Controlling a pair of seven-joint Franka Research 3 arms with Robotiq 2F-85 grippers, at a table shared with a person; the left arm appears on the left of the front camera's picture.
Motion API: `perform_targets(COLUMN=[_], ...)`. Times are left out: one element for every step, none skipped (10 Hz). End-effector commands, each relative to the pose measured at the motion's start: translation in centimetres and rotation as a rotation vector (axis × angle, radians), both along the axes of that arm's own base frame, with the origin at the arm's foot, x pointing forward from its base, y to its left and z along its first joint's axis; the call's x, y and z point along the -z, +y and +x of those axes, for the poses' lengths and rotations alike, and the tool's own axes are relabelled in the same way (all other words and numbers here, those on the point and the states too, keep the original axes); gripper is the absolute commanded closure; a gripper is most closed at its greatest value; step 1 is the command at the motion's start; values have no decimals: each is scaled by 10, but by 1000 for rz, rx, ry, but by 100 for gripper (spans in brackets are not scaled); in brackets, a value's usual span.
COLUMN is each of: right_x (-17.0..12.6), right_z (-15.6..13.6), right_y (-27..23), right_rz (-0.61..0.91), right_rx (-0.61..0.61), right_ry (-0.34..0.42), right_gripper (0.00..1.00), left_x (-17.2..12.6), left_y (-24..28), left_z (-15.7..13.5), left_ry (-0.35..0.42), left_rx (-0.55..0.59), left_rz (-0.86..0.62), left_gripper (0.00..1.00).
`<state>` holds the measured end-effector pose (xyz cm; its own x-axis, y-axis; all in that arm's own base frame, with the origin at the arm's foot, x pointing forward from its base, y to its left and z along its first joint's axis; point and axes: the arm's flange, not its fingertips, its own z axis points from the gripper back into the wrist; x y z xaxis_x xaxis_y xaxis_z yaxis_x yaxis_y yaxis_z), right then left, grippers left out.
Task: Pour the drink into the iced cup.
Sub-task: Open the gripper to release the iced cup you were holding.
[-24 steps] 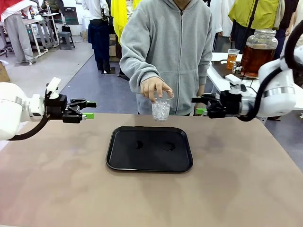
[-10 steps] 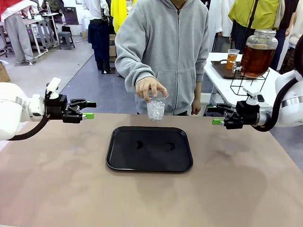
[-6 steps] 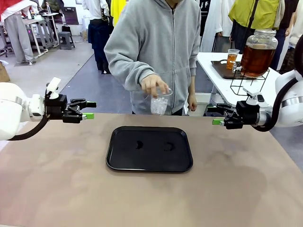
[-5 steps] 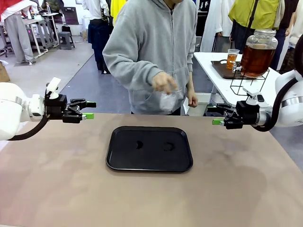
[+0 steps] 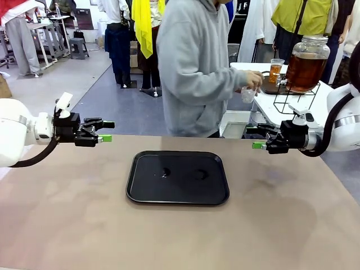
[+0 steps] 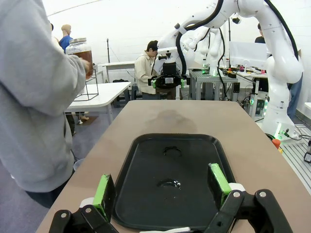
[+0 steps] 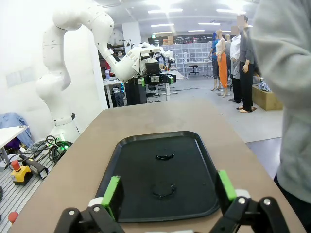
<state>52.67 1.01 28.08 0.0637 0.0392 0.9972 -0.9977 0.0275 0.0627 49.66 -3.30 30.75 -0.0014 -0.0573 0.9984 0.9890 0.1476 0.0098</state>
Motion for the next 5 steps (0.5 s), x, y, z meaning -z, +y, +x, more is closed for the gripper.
perform_targets(right_x=[-5,-5,-5,-5,-5], right_z=[0,0,0,0,0], right_y=[1,1,1,1,1], right_rz=[0,0,0,0,0], right_rx=[-1,-1,-1,-1,-1], right_ry=[0,0,0,0,0], right_gripper=[0,0,0,0,0], left_x=[-2,-2,-2,-2,-2], left_y=[-2,-2,-2,-2,-2], left_z=[0,0,0,0,0], left_ry=[-4,-4,-4,-4,-4], left_rx=[-8,-8,-8,-8,-8], left_rz=[-5,-5,-5,-5,-5], left_gripper=[0,0,0,0,0])
